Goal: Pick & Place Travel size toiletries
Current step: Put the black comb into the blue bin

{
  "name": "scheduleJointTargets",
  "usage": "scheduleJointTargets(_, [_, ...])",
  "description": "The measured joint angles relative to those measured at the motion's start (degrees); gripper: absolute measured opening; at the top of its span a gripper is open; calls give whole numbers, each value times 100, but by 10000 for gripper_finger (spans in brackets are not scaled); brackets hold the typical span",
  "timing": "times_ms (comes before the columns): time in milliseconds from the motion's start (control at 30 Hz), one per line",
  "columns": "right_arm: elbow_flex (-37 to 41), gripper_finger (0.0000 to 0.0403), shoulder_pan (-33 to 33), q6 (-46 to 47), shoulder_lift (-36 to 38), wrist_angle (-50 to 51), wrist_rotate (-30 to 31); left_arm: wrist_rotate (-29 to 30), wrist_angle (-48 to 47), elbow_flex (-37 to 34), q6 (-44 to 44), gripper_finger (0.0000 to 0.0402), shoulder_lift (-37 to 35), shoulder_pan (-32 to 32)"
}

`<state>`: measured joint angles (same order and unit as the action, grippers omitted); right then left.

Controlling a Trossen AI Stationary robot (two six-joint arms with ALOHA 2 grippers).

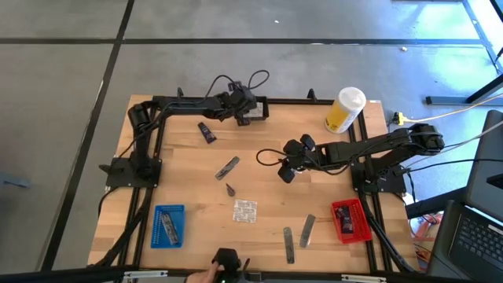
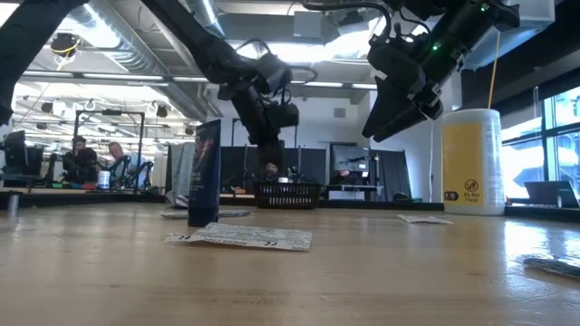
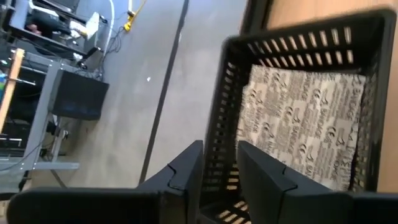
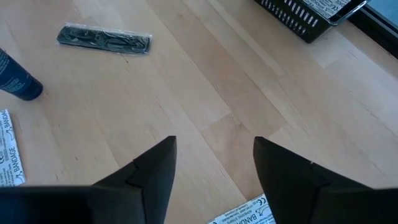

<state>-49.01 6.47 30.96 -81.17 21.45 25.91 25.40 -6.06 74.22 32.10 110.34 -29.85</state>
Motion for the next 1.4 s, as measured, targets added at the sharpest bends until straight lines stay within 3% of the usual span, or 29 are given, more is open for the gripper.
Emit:
scheduleJointTargets(233, [0, 222, 1, 0, 0, 2, 0, -61, -604, 0, -392, 94, -581, 59])
scheduleJointTargets(767, [-2, 195, -1, 0, 0, -57, -10, -1165, -3093, 0, -2515, 89, -2610, 587])
scheduleJointTargets(1033, [0, 183, -1, 0, 0, -109, -46, -1166, -3918, -3, -3363, 88, -3491, 1219])
scheduleJointTargets(1400, [0, 170, 1, 0, 0, -133, -48, -1155, -3901, -711, -4170, 87, -4291, 2460])
